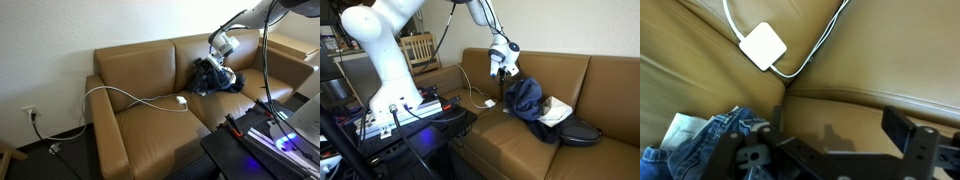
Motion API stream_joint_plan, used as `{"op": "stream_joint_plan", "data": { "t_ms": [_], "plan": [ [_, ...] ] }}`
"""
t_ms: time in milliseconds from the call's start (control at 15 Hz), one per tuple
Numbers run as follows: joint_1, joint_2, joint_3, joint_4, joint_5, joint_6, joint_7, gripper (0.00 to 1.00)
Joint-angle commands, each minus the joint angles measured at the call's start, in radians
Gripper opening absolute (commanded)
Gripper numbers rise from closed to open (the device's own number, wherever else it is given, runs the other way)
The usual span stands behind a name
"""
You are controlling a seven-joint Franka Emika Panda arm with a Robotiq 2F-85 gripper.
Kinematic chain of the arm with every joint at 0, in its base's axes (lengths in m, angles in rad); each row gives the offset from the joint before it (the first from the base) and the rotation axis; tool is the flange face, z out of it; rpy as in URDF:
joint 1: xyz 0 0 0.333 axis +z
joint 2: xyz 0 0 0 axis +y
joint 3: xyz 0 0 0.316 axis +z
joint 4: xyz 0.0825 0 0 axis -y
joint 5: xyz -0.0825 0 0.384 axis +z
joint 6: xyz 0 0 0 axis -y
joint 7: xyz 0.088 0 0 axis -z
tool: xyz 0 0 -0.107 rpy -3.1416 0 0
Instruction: Shift the white cloth on the seat to the right, overlapping it with the black one, and then also incorporate the denim and jacket, overlapping them too
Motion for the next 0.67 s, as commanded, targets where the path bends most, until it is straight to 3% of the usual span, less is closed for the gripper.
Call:
{"op": "stream_joint_plan", "data": {
  "t_ms": [0, 67, 333, 600],
  "plan": [
    [0.161, 0.053, -0.017, 0.034, 0.068, 0.11, 0.016, 1.0],
    [0.197, 0.077, -0.031, 0.058, 0.058, 0.096, 0.045, 1.0],
    [0.423, 0.207, -0.067, 0.162, 0.01, 0.339, 0.142, 1.0],
    [0.596, 0.263, -0.217, 0.2, -0.153, 0.489, 0.335, 1.0]
  ]
}}
